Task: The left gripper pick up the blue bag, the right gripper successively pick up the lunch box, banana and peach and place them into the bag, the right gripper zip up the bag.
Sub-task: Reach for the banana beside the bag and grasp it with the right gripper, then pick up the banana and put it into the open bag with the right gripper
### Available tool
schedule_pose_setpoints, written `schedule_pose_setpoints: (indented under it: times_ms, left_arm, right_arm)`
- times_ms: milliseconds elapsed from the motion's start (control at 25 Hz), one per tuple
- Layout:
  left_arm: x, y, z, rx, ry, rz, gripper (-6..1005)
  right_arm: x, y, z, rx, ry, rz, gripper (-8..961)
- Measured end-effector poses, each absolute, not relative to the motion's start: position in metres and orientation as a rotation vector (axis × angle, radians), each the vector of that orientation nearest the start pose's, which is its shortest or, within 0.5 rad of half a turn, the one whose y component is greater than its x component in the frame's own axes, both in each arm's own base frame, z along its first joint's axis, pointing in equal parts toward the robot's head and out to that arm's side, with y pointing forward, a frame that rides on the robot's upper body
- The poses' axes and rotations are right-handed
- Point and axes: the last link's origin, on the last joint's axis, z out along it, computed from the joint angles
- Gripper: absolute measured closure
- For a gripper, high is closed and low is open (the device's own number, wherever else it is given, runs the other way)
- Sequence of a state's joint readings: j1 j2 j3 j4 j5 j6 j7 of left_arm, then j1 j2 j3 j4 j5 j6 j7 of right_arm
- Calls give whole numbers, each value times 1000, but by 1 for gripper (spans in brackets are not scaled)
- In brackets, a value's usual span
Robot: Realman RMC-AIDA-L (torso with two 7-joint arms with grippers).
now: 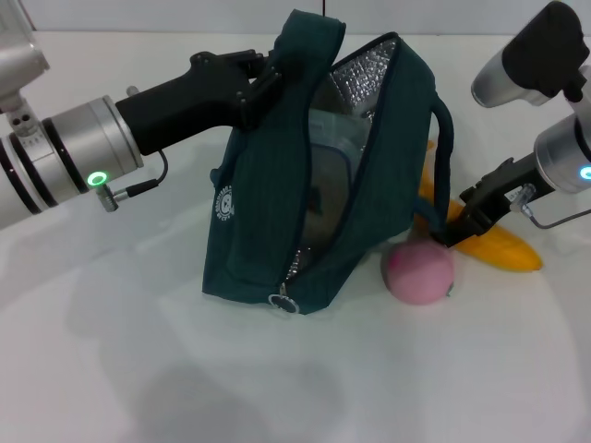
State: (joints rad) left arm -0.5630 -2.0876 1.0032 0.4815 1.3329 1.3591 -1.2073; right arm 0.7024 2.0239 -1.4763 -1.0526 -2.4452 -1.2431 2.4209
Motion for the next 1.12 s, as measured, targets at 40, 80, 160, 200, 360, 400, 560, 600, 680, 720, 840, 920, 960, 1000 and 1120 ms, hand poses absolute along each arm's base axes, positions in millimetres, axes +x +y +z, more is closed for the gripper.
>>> schedule_pose_setpoints:
  times_ms: [40, 80, 160, 200, 360, 400, 560, 600, 680, 720, 840, 920, 960, 1000, 1120]
  left_arm:
    - [-215, 362, -18, -2428, -565, -1121, 889]
    - [-215, 362, -19, -2428, -566, -1121, 889]
    - [-215, 362, -19, -2428, -567, -1121, 889]
    - [-215, 362, -19, -2428, -567, -1121, 889]
    - [-215, 362, -19, -2428, -566, -1121, 890]
    - [-214, 362, -19, -2429, -565, -1122, 890]
    - [-214, 363, -19, -2429, -564, -1122, 890]
    - [-214, 363, -19, -2429, -564, -1122, 890]
    - [-214, 363, -19, -2429, -564, -1122, 890]
    - [-214, 363, -19, -2429, -563, -1122, 890]
    - [-214, 363, -19, -2429, -564, -1122, 890]
    - [-214, 363, -18, -2427, -564, -1121, 889]
    - [-214, 363, -18, -2426, -563, -1121, 889]
    - [-214, 363, -17, -2426, -562, -1121, 889]
    - [-215, 363, -17, -2425, -559, -1120, 889]
  right_arm:
    - [186, 391, -31, -2645, 747, -387, 131]
    - [186, 391, -32, -2646, 745, -388, 131]
    - [186, 391, -32, -2646, 743, -389, 217]
    - [186, 391, -32, -2646, 742, -389, 260]
    - [187, 391, -32, -2643, 741, -385, 338]
    - [187, 391, -32, -2642, 741, -384, 357]
    - [189, 392, -31, -2635, 748, -381, 435]
    - [190, 392, -30, -2634, 751, -380, 455]
    - [194, 394, -22, -2608, 781, -350, 487]
    - [197, 394, -16, -2587, 804, -322, 501]
    - [211, 396, 8, -2505, 868, -221, 541]
    - [220, 393, 25, -2458, 899, -138, 541]
    - [224, 392, 32, -2439, 909, -93, 541]
    - [226, 390, 38, -2427, 914, -42, 540]
    - [224, 385, 54, -2400, 886, 169, 540]
